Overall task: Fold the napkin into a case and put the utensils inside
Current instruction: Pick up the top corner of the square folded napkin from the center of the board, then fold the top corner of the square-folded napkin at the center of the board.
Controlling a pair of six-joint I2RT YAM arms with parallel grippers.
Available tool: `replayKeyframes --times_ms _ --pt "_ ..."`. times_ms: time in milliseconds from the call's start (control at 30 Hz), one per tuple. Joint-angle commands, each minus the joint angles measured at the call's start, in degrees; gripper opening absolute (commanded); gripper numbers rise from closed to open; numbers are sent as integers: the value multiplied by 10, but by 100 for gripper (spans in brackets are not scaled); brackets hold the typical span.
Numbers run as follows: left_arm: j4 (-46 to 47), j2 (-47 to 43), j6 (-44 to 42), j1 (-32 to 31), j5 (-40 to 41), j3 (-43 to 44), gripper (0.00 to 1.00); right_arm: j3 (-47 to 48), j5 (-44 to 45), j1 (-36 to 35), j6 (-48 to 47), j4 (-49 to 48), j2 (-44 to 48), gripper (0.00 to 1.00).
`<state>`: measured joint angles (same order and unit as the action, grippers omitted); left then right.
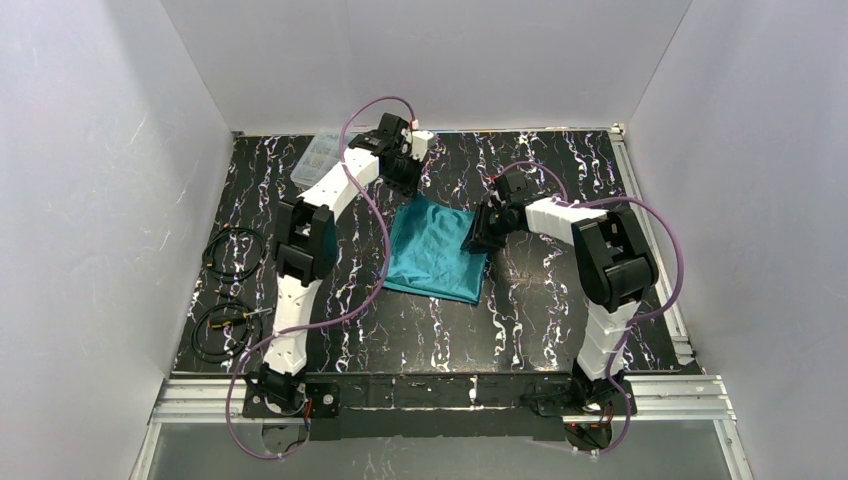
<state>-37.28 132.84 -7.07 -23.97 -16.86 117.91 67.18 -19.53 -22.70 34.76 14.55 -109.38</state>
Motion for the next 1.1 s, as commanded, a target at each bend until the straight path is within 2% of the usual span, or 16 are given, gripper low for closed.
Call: replayKeyframes --times_ms 0,400,667,800,1067 --pt "-5 -63 -12 -9 1 -10 0 14 2 -11 6 -25 -24 38" --pt "-47 -108 8 -23 -58 -33 0 23 -5 -17 12 -17 0 38" --pt "-51 -155 19 -41 -94 -91 0 6 -42 16 31 5 96 44" --pt "-48 -173 18 -54 -101 -124 0 -13 -64 31 60 -2 119 53" --pt "-37 -189 18 -85 -106 -179 0 -37 -22 58 70 55 151 57"
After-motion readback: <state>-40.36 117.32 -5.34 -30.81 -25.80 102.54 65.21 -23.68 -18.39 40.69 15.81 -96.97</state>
